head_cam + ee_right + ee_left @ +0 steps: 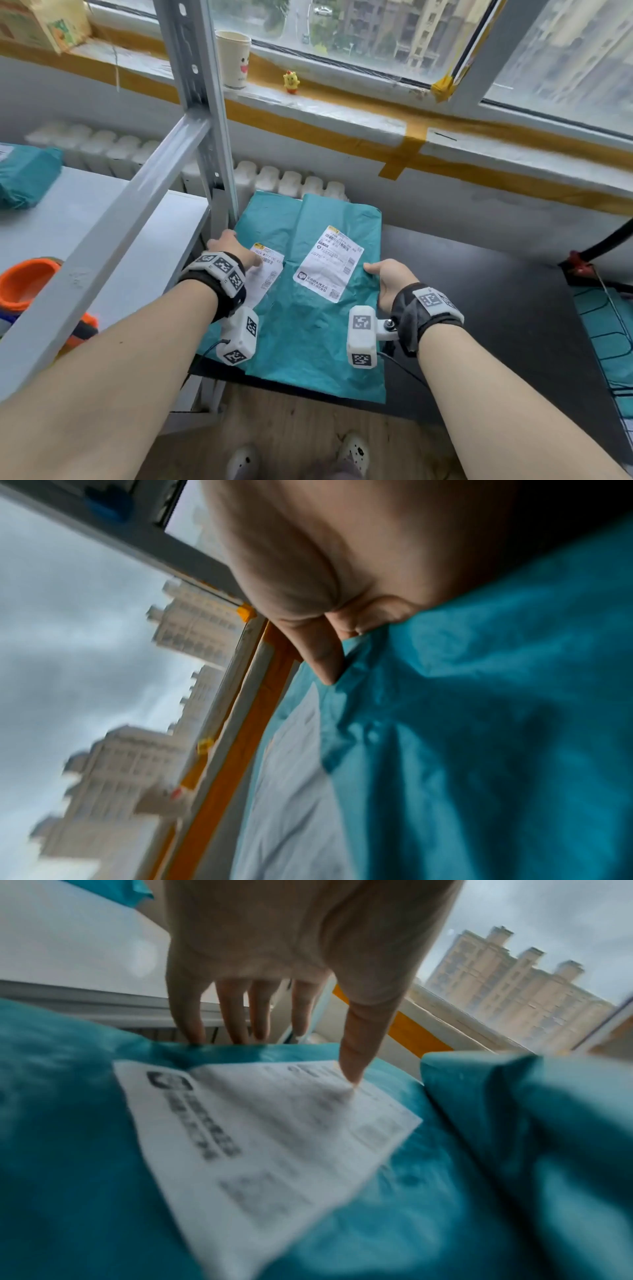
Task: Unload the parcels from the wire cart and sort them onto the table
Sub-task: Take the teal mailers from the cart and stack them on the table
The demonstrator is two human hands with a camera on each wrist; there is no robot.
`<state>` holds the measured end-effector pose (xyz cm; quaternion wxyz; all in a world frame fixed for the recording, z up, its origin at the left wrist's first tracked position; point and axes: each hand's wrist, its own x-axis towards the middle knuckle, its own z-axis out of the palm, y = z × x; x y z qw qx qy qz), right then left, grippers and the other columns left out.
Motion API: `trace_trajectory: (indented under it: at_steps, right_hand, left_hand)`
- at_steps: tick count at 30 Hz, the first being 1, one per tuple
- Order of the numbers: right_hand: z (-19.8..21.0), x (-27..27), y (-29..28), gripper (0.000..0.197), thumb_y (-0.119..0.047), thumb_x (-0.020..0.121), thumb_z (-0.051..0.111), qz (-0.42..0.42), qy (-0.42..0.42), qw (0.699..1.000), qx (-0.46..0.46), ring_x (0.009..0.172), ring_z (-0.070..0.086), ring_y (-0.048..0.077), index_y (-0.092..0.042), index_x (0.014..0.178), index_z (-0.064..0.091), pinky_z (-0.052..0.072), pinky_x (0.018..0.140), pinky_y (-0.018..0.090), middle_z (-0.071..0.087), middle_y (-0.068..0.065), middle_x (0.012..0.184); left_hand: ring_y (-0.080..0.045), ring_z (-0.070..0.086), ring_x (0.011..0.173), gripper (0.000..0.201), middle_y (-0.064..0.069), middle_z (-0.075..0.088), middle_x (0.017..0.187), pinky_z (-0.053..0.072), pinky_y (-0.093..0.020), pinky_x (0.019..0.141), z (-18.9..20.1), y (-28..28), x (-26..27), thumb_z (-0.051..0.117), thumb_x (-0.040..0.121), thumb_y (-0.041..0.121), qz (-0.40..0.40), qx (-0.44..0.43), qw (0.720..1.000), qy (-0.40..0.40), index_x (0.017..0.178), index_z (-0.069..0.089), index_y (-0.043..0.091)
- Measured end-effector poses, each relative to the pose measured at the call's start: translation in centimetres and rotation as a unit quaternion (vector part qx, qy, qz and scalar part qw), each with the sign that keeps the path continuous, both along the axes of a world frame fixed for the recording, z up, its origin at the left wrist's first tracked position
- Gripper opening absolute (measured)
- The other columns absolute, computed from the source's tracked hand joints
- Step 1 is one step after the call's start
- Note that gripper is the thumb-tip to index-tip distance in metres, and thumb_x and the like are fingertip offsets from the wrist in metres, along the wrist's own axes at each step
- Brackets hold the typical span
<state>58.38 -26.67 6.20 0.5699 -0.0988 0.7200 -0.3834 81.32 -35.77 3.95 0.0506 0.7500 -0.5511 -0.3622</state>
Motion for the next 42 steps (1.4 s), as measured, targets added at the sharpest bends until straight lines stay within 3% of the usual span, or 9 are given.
trace_trajectory:
  at_steps: [3, 7, 11, 14, 17, 20, 28, 33, 42]
  right_hand:
    - [-0.6, -0.2, -0.3, 0.026, -0.012, 0.095, 0.048, 0.052, 0.131, 0.989, 0.043, 0.124, 0.051, 0.035, -0.003, 0.116, 0.061, 0.042, 0.105, 0.043, 0.053, 0.022, 0.134]
    - [-1.0, -0.6, -0.2, 0.047, -0.012, 0.089, 0.060, 0.100, 0.253, 0.961, 0.044, 0.115, 0.056, 0.027, -0.002, 0.133, 0.049, 0.045, 0.093, 0.032, 0.055, 0.013, 0.133]
    - [-0.6, 0.1, 0.1, 0.091, -0.021, 0.081, 0.072, 0.126, 0.318, 0.939, 0.021, 0.134, 0.038, 0.029, -0.020, 0.151, 0.013, 0.032, 0.107, 0.038, 0.030, 0.012, 0.150]
    - [0.4, 0.9, 0.2, 0.105, -0.039, 0.073, 0.078, 0.219, 0.394, 0.892, -0.005, 0.141, 0.022, 0.033, -0.035, 0.150, 0.007, 0.025, 0.113, 0.044, 0.011, 0.013, 0.156]
    - [0.3, 2.0, -0.2, 0.107, -0.048, 0.067, 0.080, 0.350, 0.388, 0.852, -0.027, 0.146, 0.008, 0.031, -0.046, 0.148, 0.010, 0.019, 0.118, 0.046, -0.005, 0.008, 0.159]
    - [-0.2, 3.3, -0.8, 0.105, -0.045, 0.066, 0.080, 0.409, 0.388, 0.825, -0.039, 0.147, 0.004, 0.029, -0.050, 0.146, 0.012, 0.016, 0.119, 0.042, -0.008, 0.006, 0.160]
    - [-0.6, 4.3, -2.3, 0.101, -0.048, 0.074, 0.074, 0.457, 0.435, 0.776, 0.009, 0.142, 0.016, 0.036, -0.046, 0.148, 0.006, 0.023, 0.116, 0.044, 0.003, 0.012, 0.158]
    - [-0.6, 5.2, -3.3, 0.113, -0.055, 0.068, 0.076, 0.493, 0.435, 0.751, 0.064, 0.143, 0.010, 0.041, -0.045, 0.148, -0.003, 0.019, 0.116, 0.051, -0.006, 0.014, 0.158]
    - [-1.1, 5.9, -3.4, 0.115, -0.055, 0.068, 0.076, 0.506, 0.452, 0.730, 0.085, 0.144, 0.005, 0.041, -0.045, 0.147, -0.007, 0.018, 0.113, 0.055, -0.014, 0.013, 0.158]
  left_hand:
    - [-0.034, 0.042, 0.128, 0.080, -0.018, 0.035, 0.143, 0.035, -0.038, 0.105, -0.4, 0.1, 0.4, 0.075, 0.076, 0.031, 0.009, 0.038, 0.999, -0.004, 0.141, 0.034, 0.009]
    - [-0.034, 0.039, 0.128, 0.072, -0.018, 0.028, 0.144, 0.033, -0.038, 0.104, -0.4, 0.6, -0.1, 0.070, 0.081, 0.033, 0.019, 0.051, 0.998, -0.013, 0.139, 0.036, 0.009]
    - [-0.033, 0.037, 0.128, 0.074, -0.017, 0.027, 0.143, 0.032, -0.039, 0.105, -0.5, 0.6, -0.1, 0.071, 0.079, 0.037, 0.020, 0.055, 0.998, -0.021, 0.138, 0.036, 0.010]
    - [-0.035, 0.033, 0.132, 0.085, -0.018, 0.027, 0.144, 0.030, -0.042, 0.110, -0.4, 0.6, 0.2, 0.074, 0.073, 0.046, 0.028, 0.052, 0.998, -0.032, 0.140, 0.034, 0.013]
    - [-0.034, 0.044, 0.126, 0.103, -0.017, 0.041, 0.141, 0.037, -0.043, 0.106, -0.7, 0.4, 0.2, 0.077, 0.061, 0.054, 0.020, 0.085, 0.996, -0.002, 0.141, 0.031, 0.009]
    - [-0.034, 0.046, 0.125, 0.100, -0.017, 0.044, 0.140, 0.038, -0.043, 0.105, -0.7, 0.2, 0.0, 0.078, 0.066, 0.049, 0.028, 0.072, 0.997, 0.003, 0.142, 0.029, 0.007]
    - [-0.036, 0.033, 0.135, 0.113, -0.018, 0.024, 0.148, 0.030, -0.045, 0.111, 0.6, -0.1, -1.1, 0.082, 0.065, 0.045, -0.052, 0.068, 0.996, -0.035, 0.150, 0.013, 0.019]
    - [-0.037, 0.023, 0.140, 0.121, -0.016, 0.012, 0.153, 0.027, -0.049, 0.112, 1.0, -0.2, -2.0, 0.082, 0.063, 0.048, -0.129, 0.090, 0.983, -0.092, 0.151, 0.002, 0.030]
    - [-0.038, 0.024, 0.139, 0.124, -0.015, 0.007, 0.152, 0.027, -0.048, 0.113, -0.2, 0.3, -2.3, 0.085, 0.062, 0.044, -0.126, 0.087, 0.985, -0.085, 0.151, 0.000, 0.031]
